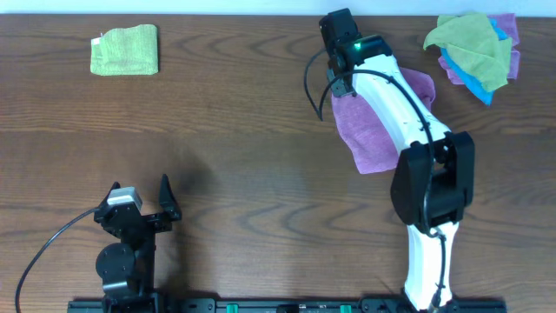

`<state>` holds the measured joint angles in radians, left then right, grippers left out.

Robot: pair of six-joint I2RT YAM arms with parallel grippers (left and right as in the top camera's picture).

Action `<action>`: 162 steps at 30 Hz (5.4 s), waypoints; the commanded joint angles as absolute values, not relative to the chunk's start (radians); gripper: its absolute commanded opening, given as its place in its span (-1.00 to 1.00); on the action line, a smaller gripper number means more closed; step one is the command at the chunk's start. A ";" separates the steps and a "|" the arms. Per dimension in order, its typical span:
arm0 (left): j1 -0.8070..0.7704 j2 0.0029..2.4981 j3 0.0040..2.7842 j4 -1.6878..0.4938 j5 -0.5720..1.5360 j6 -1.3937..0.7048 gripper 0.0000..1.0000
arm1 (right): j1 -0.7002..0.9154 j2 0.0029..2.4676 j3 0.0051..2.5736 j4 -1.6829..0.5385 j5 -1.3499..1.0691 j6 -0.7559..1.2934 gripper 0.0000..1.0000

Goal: Fold the cloth

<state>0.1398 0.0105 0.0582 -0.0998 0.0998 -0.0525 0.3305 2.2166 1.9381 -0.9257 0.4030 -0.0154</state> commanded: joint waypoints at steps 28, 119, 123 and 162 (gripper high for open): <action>0.134 0.005 0.027 -0.116 0.094 -0.056 0.91 | 0.263 2.411 1.951 -0.815 0.151 0.033 -0.97; 0.134 0.005 0.027 -0.116 0.094 -0.056 0.91 | 0.621 2.452 2.080 -0.866 -0.016 0.052 -0.97; 0.134 0.005 0.027 -0.116 0.094 -0.056 0.91 | 0.621 2.473 2.080 -0.870 -0.017 0.052 -0.97; 0.134 0.005 0.027 -0.116 0.094 -0.056 0.91 | 0.909 2.501 2.066 -1.049 -0.086 0.039 -0.97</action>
<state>0.1398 0.0105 0.0582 -0.0998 0.0998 -0.0525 0.8509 2.4672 2.0808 -1.0359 -0.0238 0.0479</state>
